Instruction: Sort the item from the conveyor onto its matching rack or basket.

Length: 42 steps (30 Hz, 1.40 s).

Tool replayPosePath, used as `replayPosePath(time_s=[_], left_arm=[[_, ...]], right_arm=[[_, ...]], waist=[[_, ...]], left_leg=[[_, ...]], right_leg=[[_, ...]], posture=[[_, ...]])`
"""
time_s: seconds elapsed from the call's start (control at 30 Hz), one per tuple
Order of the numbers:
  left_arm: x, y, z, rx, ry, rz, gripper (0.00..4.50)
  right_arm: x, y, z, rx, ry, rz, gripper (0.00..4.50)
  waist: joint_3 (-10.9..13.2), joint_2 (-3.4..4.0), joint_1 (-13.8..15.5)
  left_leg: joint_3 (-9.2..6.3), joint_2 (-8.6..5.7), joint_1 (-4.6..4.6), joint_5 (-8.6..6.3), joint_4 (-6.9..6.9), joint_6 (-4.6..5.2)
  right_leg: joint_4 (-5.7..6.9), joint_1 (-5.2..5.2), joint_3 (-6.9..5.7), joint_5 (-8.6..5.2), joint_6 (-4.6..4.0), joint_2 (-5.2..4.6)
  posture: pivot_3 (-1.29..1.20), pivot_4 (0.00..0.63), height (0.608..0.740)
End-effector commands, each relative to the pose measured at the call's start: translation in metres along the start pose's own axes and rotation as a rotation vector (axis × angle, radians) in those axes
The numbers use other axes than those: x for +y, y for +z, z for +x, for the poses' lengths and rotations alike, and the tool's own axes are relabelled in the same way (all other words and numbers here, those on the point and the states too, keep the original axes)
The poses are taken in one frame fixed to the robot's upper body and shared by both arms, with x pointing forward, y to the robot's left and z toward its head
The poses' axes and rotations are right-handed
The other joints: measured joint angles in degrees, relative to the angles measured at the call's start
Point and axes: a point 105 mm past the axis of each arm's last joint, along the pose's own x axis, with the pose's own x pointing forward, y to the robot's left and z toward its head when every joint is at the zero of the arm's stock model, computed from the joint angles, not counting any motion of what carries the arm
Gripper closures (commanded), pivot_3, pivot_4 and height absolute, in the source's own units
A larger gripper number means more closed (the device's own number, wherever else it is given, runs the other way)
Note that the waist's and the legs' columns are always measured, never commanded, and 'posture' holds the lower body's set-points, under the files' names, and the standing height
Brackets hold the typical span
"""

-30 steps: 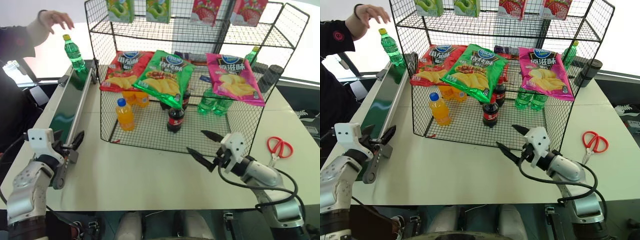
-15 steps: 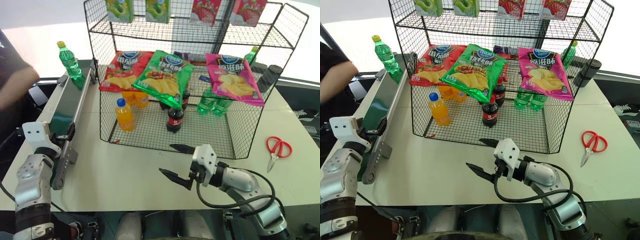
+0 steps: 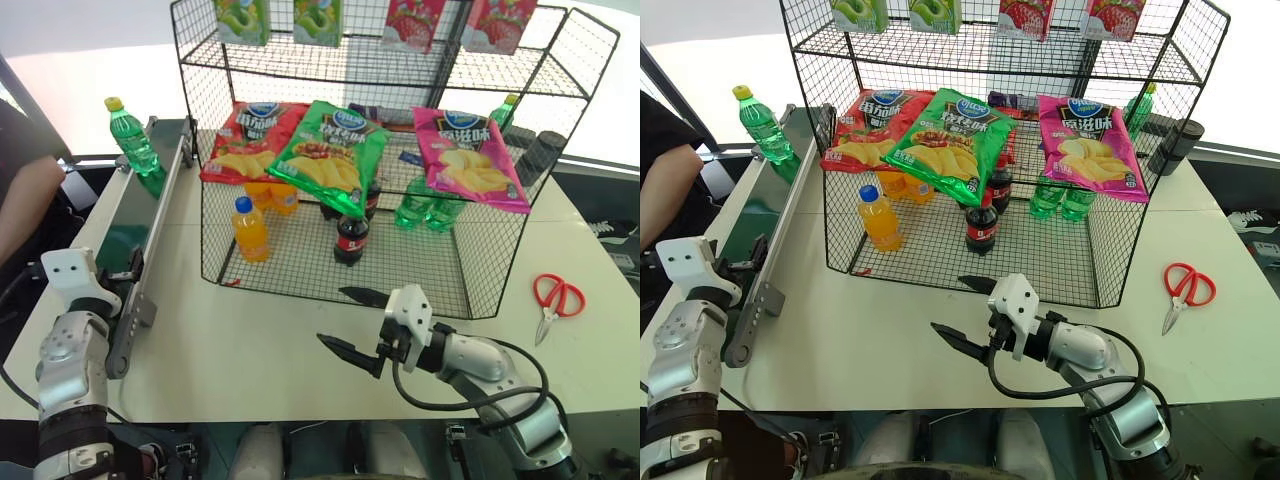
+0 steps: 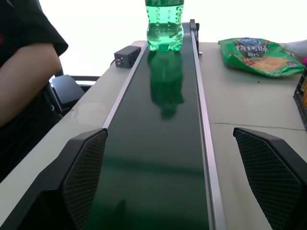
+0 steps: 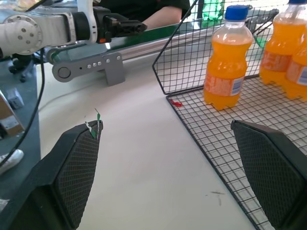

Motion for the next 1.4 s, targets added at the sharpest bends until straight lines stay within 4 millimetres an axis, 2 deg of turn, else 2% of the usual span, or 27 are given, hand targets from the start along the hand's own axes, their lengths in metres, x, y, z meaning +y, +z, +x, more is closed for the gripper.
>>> replayPosePath(time_s=[0.03,0.83,1.4], left_arm=[[0.004,0.012,0.003,-0.049,0.018,0.000,0.00],[0.015,0.008,0.007,-0.054,0.089,-0.029,0.00],[0.021,0.012,0.007,-0.077,0.122,-0.037,0.00]], right_arm=[[0.004,0.015,0.003,-0.058,0.015,-0.048,0.05],[0.007,0.020,0.009,-0.099,0.064,-0.092,0.05],[0.010,0.021,0.009,-0.120,0.082,-0.059,0.05]], waist=[[0.0,0.00,0.0],[0.0,-0.04,0.0],[0.0,-0.04,0.0]], left_leg=[[0.00,0.00,0.00,0.00,0.00,0.00],[0.00,-0.03,-0.01,0.00,0.00,0.00],[0.00,-0.03,-0.01,0.00,0.00,0.00]], right_leg=[[0.00,0.00,0.00,0.00,0.00,0.00],[0.00,0.00,-0.09,0.01,0.01,0.00],[0.00,0.00,-0.07,0.01,0.01,-0.04]], posture=[[0.00,0.150,0.740],[0.00,0.150,0.740],[0.00,0.150,0.740]])
